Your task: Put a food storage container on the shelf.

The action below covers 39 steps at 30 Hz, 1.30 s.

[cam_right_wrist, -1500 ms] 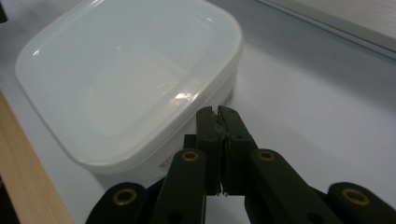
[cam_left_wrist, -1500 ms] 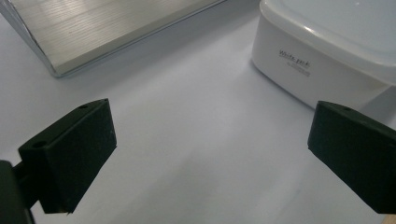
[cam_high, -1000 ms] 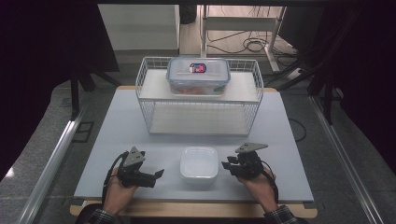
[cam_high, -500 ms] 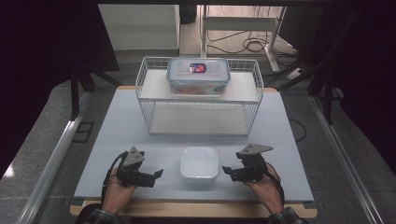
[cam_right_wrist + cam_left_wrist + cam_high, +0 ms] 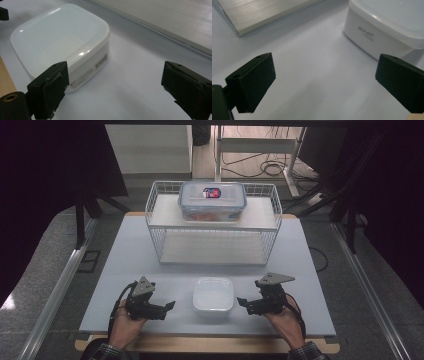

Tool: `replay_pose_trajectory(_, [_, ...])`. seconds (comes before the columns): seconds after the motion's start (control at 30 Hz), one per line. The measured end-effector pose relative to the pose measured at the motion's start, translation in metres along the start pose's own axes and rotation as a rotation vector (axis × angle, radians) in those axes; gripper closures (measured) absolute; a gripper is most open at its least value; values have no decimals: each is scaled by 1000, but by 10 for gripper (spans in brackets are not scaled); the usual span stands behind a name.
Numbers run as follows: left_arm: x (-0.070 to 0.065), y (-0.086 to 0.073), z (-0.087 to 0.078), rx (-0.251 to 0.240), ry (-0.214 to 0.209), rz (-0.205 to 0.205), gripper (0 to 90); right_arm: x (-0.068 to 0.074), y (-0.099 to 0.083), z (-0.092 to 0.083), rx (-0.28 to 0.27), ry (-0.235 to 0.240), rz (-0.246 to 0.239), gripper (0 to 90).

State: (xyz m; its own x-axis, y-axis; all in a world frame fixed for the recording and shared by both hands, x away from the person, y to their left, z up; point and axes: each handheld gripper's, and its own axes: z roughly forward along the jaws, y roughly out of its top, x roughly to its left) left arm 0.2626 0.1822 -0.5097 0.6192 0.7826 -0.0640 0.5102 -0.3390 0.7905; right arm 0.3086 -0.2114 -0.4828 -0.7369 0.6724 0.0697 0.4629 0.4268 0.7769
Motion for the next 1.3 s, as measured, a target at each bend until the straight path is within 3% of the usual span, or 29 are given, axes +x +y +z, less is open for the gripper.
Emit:
replay_pose_trajectory(0.13, [-5, 6, 1, -10, -51, -6, 30, 6, 4, 0, 6, 7, -8, 27])
replay_pose_trajectory(0.27, [-10, 16, 6, -4, -74, 10, 44, 11, 8, 2, 23, -6, 30, 11])
replay_pose_trajectory(0.33, [-13, 21, 9, -1, -71, 27, 53, 12, 10, 2, 27, -6, 35, 28])
replay_pose_trajectory(0.5, [-15, 34, 17, -10, -103, 14, 90, 17, 20, 3, 32, 25, 60, 92])
replay_pose_trajectory(0.73, [-24, 52, 36, 10, -151, 30, 123, 23, 27, 15, 50, 78, 43, 183])
replay_pose_trajectory(0.93, [-31, 54, 52, 39, -177, 27, 125, 17, 27, 27, 75, 100, 79, 201])
replay_pose_trajectory(1.1, [-28, 51, 60, 45, -257, -20, 113, 17, 23, 35, 104, 139, 105, 224])
replay_pose_trajectory(1.2, [-27, 49, 62, 43, -321, -39, 190, 16, 22, 37, 117, 188, 139, 281])
replay_pose_trajectory(1.3, [-28, 47, 62, 49, -361, -57, 191, 16, 22, 36, 126, 197, 164, 305])
